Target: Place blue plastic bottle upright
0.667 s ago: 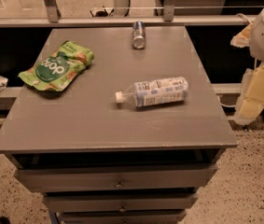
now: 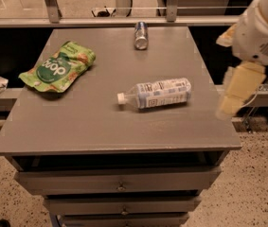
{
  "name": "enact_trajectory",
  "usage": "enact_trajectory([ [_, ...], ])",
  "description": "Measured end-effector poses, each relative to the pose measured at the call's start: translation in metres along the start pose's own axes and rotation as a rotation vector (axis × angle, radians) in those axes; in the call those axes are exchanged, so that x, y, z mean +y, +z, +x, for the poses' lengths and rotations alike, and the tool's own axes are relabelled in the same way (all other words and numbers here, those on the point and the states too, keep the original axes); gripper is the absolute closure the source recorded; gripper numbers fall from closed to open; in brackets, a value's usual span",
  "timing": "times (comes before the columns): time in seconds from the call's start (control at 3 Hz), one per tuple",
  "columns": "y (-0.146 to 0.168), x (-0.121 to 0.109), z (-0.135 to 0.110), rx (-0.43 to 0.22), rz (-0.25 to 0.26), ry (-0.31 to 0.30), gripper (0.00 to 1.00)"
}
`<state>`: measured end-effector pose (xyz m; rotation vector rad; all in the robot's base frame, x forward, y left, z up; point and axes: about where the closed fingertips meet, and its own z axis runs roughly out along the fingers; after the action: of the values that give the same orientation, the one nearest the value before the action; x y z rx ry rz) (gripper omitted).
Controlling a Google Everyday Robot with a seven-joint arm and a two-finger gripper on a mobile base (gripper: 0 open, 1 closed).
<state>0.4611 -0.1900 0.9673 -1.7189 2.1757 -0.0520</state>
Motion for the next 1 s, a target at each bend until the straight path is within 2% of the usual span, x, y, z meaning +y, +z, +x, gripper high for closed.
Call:
enact_trajectory([
  [0.33,0.040,-0.019,-0.045,-0.091,-0.022,-0.020,0.00],
  [0.67,0.077,-0.032,-0.083,-0.152,-0.049,-0.042,0.00],
  [1.0,0.117,-0.033,-0.107,-0.174,-0.105,-0.064,0.00],
])
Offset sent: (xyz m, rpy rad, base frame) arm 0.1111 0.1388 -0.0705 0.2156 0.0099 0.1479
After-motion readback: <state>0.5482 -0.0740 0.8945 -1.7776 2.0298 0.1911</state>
